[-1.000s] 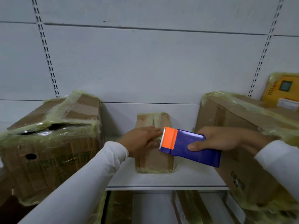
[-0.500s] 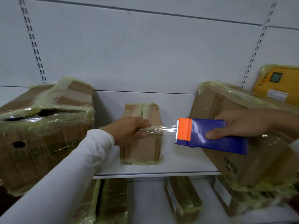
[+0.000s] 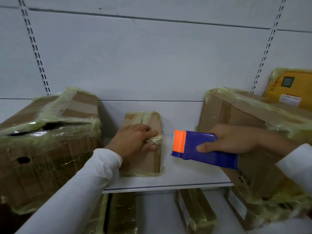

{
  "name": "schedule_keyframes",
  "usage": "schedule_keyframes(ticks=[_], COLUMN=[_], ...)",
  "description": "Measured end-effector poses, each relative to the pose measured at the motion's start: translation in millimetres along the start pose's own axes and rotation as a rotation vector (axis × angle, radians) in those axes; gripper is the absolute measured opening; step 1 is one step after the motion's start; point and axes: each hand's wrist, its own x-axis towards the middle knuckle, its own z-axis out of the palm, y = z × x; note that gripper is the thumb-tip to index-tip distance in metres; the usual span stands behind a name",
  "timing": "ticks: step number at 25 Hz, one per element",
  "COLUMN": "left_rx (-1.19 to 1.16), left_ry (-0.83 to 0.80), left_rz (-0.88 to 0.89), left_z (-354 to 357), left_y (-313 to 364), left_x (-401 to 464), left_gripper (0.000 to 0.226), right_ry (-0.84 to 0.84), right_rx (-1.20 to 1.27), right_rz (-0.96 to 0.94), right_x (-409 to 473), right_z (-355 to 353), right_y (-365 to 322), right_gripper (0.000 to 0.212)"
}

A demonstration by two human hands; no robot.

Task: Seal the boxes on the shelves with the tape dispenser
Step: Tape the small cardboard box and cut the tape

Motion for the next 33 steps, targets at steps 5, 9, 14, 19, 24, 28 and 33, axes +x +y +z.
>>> schedule_keyframes(ticks=[5, 9, 14, 19, 24, 28, 33], left_rx=[-0.048, -0.084, -0.046, 0.085, 0.051, 0.058, 0.137], left_ry=[-0.009, 0.053, 0.149, 0.256, 0.285, 0.269, 0.214], left_rz=[-0.001, 0.036, -0.209, -0.376, -0.346, -0.181, -0.207], left_z=[-1, -1, 4, 17, 20, 3, 13], left_y=[6, 6, 24, 54, 57, 40, 43], left_x=[-2, -13, -4, 16, 22, 23, 14], left_gripper=[0.056, 0.059, 0.083, 0.043, 0.047, 0.090, 0.079], right_ry=[0.336, 0.388, 0.524, 0.524, 0.539, 0.577, 0.570], right_rx=[-0.457, -0.489, -0.178, 0.243, 0.351, 0.320, 0.500], right_rz=[0.062, 0.245, 0.168, 0.031, 0.009, -0.007, -0.051], right_x=[37, 46, 58, 48, 43, 43, 51], right_z=[27, 43, 56, 60, 61, 51, 51], right_y=[-19, 11, 18, 28, 32, 34, 37], right_gripper=[0.050, 0.046, 0.052, 0.041, 0.037, 0.042, 0.041])
